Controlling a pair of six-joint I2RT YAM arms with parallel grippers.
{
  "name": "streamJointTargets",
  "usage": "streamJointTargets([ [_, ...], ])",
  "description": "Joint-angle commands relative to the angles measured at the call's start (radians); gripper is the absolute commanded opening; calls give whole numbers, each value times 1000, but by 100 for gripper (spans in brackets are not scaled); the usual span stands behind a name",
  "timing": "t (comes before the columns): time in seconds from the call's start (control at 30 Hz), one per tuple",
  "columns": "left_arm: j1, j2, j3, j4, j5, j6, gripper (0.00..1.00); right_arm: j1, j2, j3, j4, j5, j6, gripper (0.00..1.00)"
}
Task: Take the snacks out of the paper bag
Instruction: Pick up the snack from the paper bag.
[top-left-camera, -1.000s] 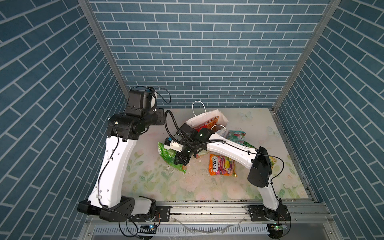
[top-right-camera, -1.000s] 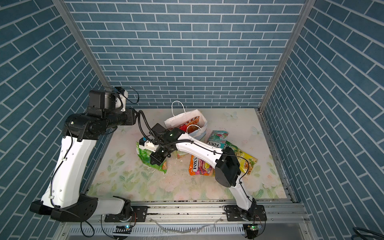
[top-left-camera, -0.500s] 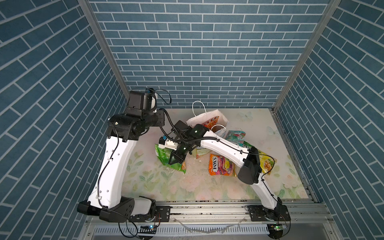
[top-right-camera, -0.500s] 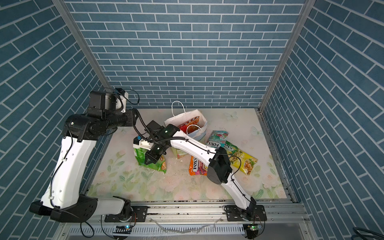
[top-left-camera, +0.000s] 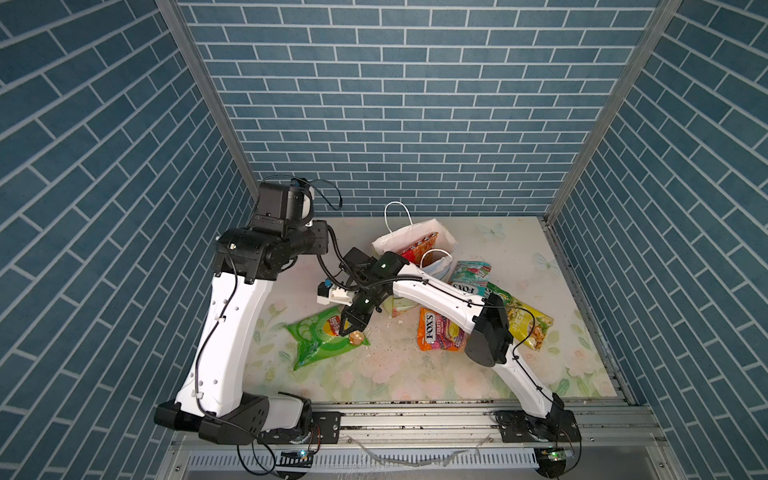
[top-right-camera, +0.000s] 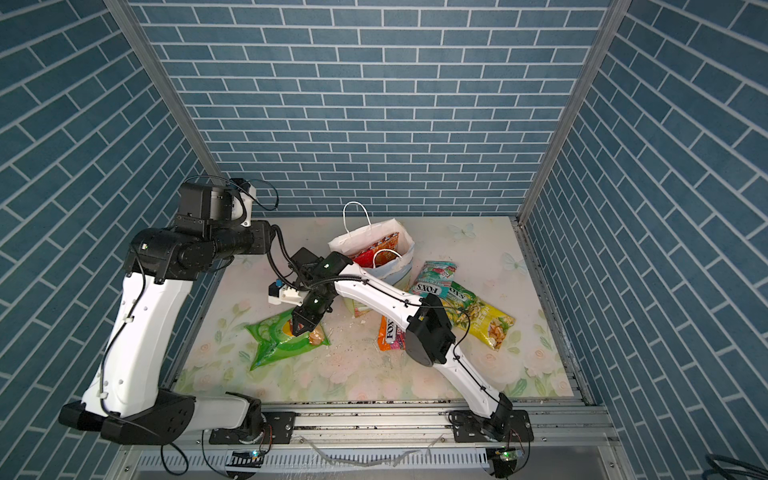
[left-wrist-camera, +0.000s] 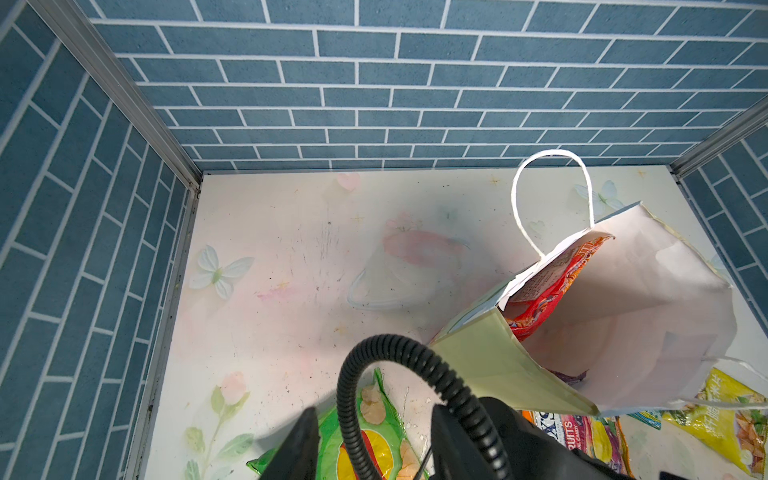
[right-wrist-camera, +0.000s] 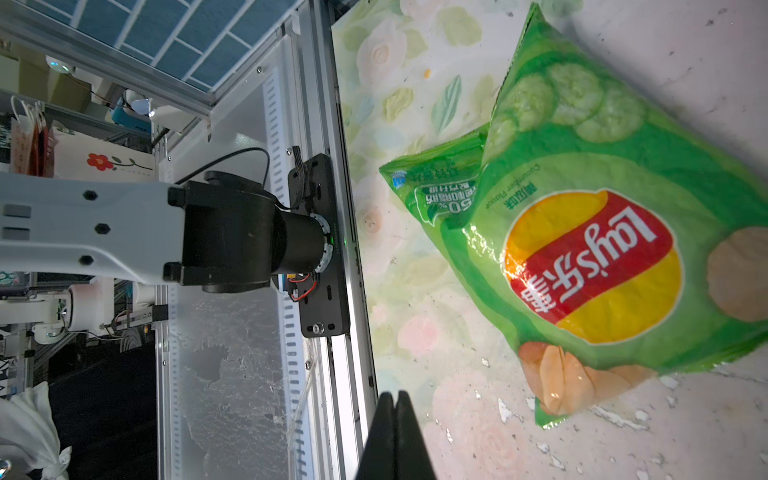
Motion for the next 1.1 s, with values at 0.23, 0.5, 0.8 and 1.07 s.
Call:
streamJointTargets([
  [0.23, 1, 24, 8, -1, 29, 9, 49, -61, -409, -294, 296, 96, 41, 5],
  [0.5, -50, 56, 44, -20, 54, 47, 54, -297, -759, -558, 510, 132, 244, 22],
  [0.8, -110, 223, 152, -93, 61, 112, 67, -506, -955, -658, 529, 275, 337, 27],
  [1.07, -160, 379, 262, -90, 104, 185, 71, -569, -1014, -684, 508, 335, 331, 28],
])
